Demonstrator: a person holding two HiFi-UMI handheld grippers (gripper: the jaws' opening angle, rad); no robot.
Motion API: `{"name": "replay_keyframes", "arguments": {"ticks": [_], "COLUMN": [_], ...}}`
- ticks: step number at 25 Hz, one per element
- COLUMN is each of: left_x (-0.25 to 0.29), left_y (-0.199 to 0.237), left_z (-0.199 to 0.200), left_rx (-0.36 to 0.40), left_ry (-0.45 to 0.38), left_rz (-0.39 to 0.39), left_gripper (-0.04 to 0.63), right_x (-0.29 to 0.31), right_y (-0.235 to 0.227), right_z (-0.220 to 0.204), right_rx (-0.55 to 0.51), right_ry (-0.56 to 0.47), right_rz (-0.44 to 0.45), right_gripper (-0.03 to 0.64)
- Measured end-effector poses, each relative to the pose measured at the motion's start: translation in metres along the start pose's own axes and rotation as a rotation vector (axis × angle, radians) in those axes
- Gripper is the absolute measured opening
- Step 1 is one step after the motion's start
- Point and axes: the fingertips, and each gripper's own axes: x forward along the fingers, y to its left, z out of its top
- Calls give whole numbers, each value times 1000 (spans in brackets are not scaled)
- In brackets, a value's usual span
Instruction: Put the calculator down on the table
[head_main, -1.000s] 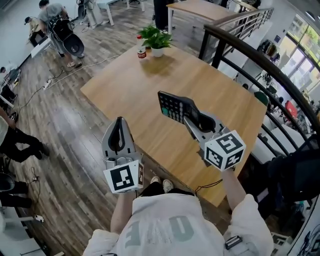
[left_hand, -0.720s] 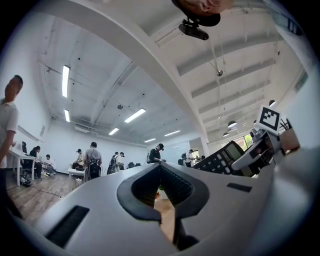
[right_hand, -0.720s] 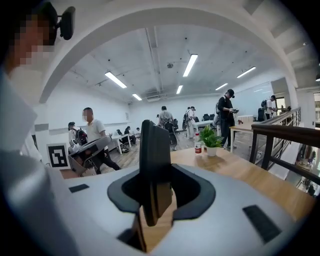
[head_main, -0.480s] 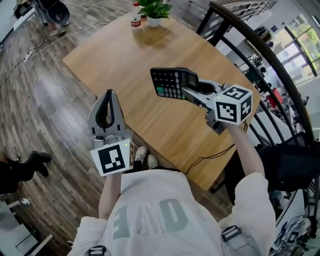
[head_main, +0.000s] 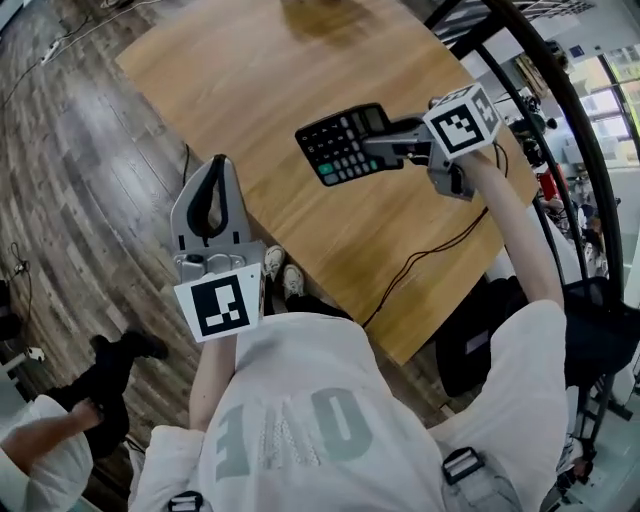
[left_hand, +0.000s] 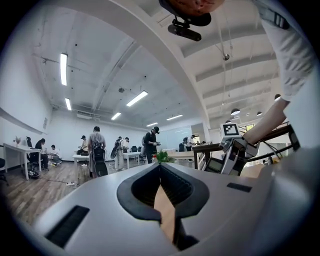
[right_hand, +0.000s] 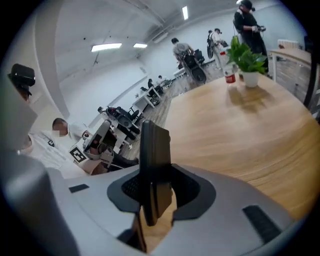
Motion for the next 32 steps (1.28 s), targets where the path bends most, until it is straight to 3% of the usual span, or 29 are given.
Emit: {"name": "replay_keyframes", "arguments": {"ticks": [10, 17, 32], "left_x": [42, 57, 73], "left_y": [-15, -14, -20], "left_z": [-47, -68, -83], "left_rx": [24, 48, 88], "left_ry": [131, 184, 215], "left_rz": [-11, -14, -41], "left_gripper": [9, 9, 9], "right_x": [81, 101, 123], "right_y": [-51, -82, -115], "right_z": [-68, -70, -58], "right_rx": [153, 284, 253], "right_ry": [395, 335, 330], "right_rz": [268, 327, 261], "right_gripper": [120, 121, 123]}}
